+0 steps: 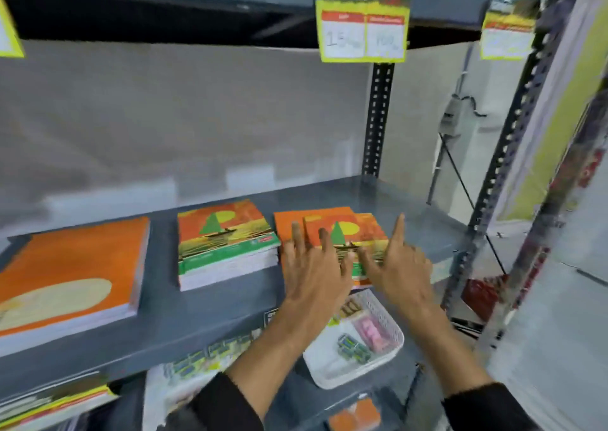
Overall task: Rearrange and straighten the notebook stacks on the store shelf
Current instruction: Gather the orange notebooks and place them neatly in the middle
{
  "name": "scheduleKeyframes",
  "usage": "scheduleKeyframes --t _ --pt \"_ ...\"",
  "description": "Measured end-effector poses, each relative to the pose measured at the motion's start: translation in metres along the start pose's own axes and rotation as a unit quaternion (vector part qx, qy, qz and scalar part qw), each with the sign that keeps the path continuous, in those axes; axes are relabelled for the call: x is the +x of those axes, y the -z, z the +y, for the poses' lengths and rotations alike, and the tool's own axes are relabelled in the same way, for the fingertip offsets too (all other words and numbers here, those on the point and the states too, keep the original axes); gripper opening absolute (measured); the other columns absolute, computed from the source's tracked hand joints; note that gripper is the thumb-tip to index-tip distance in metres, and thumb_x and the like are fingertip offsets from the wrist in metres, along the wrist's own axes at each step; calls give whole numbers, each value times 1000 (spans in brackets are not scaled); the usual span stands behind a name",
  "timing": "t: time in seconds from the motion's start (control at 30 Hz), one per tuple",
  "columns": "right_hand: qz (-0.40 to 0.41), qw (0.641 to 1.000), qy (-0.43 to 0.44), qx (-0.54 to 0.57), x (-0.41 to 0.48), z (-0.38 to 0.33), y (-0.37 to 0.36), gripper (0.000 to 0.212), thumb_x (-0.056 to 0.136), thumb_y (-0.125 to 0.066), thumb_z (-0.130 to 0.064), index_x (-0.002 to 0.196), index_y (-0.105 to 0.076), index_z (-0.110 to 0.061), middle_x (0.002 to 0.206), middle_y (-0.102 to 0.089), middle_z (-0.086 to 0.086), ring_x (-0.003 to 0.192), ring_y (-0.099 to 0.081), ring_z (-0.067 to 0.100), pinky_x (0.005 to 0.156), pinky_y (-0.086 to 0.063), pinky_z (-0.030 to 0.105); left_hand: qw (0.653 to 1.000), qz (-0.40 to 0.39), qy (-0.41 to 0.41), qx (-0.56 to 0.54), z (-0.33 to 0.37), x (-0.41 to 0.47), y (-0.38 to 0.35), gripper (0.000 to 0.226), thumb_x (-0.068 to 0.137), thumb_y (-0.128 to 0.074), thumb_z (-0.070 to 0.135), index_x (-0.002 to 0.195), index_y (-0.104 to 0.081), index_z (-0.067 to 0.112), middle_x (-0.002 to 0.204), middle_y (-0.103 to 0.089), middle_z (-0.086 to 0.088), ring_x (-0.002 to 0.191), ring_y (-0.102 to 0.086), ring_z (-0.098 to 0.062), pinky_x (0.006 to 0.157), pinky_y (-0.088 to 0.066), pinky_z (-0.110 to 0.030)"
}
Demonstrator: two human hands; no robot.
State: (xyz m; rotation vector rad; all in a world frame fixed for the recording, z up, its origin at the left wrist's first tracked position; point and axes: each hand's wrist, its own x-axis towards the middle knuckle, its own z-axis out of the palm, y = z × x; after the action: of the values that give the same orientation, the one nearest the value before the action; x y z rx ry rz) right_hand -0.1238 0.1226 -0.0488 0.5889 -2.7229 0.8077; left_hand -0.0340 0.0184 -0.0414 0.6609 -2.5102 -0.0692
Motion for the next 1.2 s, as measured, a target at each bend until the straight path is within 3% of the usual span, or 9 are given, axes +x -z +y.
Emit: scheduleKeyframes --t 0.17,0.3,0.47,0.6,0.7,0.83,0.97,1.07,1.2 --pt "25 979 2 203 -6 7 -5 65 86 -69 -23 141 -38 -8 122 -66 20 118 -58 42 95 -46 48 993 0 58 -101 13 0 -4 60 88 -50 38 141 -34 18 125 -64 -18 146 -20 -35 102 -27 -52" --pt "42 956 2 290 -11 -1 3 65 87 -68 -28 143 -34 -23 121 -66 13 113 -60 38 95 -48 49 956 93 60 -270 11 -5 18 63 84 -64 19 141 -38 21 138 -50 -5 141 -30 -27 103 -34 -51" --pt "55 926 87 364 -13 -58 21 60 90 -64 -26 143 -37 -26 128 -64 2 121 -57 28 100 -47 46 928 192 65 -314 -24 -4 61 64 84 -66 10 142 -39 17 139 -47 -6 141 -30 -27 113 -28 -43" --pt "11 924 130 360 -11 -114 5 61 89 -64 -23 144 -35 -20 130 -61 -4 118 -58 31 99 -46 48 925 195 102 -309 -78 -5 78 62 86 -67 10 141 -40 17 147 -43 -10 144 -29 -29 113 -28 -31" --pt "-40 929 162 329 -13 -145 -20 65 87 -60 -28 144 -29 -27 128 -63 3 103 -63 37 93 -49 54 929 194 133 -286 -113 -9 75 59 86 -67 8 138 -40 19 146 -43 -13 144 -28 -34 111 -32 -56" --pt "-107 952 194 211 -14 -158 -55 55 95 -49 -28 147 -31 -24 123 -63 8 124 -49 34 103 -36 47 958 91 203 -181 -140 -14 61 55 93 -57 15 143 -35 17 135 -55 -19 148 -5 -39 108 -27 -67" --pt "-138 956 196 168 -12 -156 -54 59 101 -36 -47 154 -21 -28 157 -39 6 149 -25 27 114 -19 50 975 59 196 -87 -140 -15 63 48 98 -42 31 143 -34 18 155 -33 -16 149 14 -36 112 -19 -59" --pt "-116 958 171 199 -5 -135 -37 65 99 -34 -57 155 -22 -28 164 -26 8 153 -22 26 119 -17 50 984 121 124 -42 -113 -16 69 43 95 -44 36 133 -47 16 141 -55 -11 149 -12 -34 104 -29 -51" --pt "-8 983 120 135 6 -84 -13 70 92 -56 -49 149 -37 -12 145 -53 17 131 -49 39 106 -40 47 992 121 15 12 -69 -36 58 32 90 -48 38 109 -60 16 83 -73 -8 97 -58 -31 76 -42 -43"
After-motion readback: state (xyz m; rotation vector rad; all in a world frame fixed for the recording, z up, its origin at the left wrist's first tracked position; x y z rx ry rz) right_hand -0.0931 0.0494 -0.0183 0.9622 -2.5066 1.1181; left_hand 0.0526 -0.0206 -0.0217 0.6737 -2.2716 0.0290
